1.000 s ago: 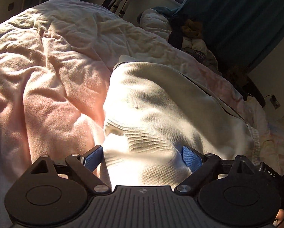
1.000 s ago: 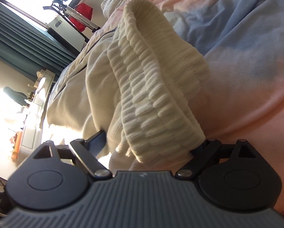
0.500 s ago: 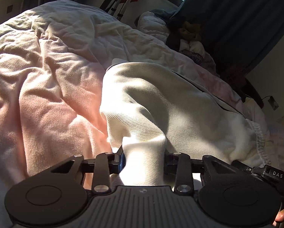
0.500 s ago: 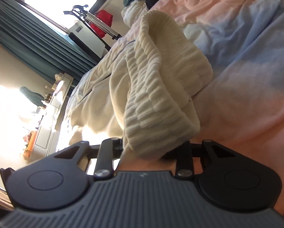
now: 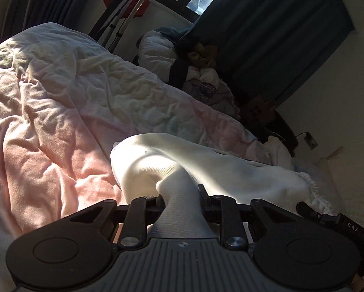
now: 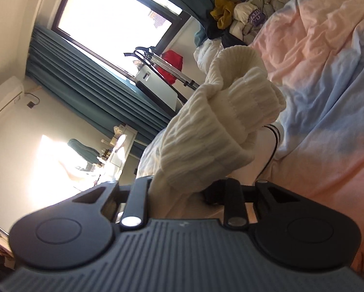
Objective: Fold clothes
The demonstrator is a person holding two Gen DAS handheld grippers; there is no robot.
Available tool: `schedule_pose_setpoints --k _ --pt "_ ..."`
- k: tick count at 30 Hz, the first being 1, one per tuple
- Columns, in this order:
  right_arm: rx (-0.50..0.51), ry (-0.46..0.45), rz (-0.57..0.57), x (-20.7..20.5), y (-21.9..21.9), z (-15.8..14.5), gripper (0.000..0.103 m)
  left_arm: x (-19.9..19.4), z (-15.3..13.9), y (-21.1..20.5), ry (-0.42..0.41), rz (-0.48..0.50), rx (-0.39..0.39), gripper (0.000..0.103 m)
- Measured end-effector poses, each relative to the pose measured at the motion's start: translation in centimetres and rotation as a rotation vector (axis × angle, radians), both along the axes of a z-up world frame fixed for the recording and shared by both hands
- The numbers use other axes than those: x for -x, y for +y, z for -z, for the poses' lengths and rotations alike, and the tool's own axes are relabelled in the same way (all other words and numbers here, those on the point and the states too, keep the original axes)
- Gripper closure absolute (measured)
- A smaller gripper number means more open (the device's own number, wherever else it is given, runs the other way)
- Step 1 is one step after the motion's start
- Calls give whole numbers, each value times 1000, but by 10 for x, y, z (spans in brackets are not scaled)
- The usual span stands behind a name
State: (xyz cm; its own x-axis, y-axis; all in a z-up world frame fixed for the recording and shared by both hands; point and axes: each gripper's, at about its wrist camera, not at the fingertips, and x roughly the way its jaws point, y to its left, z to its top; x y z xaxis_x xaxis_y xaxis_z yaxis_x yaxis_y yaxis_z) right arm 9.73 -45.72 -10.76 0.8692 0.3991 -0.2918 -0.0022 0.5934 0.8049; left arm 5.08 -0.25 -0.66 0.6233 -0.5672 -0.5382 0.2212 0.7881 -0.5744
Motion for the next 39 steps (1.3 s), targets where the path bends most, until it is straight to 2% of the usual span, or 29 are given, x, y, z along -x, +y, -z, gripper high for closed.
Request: schedule_pose_setpoints --k 6,11,16,20,24,30,35,37,39 --pt "22 -83 125 78 -73 -44 75 28 -39 -95 -65 157 57 79" --pt "55 -132 274 160 -143 -67 75 54 -56 -202 -82 326 111 79" --pt "74 -155 437 244 -213 -72 75 95 -48 -320 -67 490 162 79" --pt "89 -158 566 310 -263 -64 75 128 -25 -407 -23 608 197 79" --pt "91 -158 690 369 -299 -45 75 159 8 -474 10 700 205 79" --pt "56 -151 857 435 -322 14 75 201 66 -560 56 824 201 79" --pt "-50 -79 928 473 -326 85 75 223 112 -588 88 897 115 79" --pt "-101 -45 949 487 -327 115 75 223 119 -589 90 923 97 79" --pt "-110 -32 949 493 -321 132 75 222 124 -587 96 939 79 79"
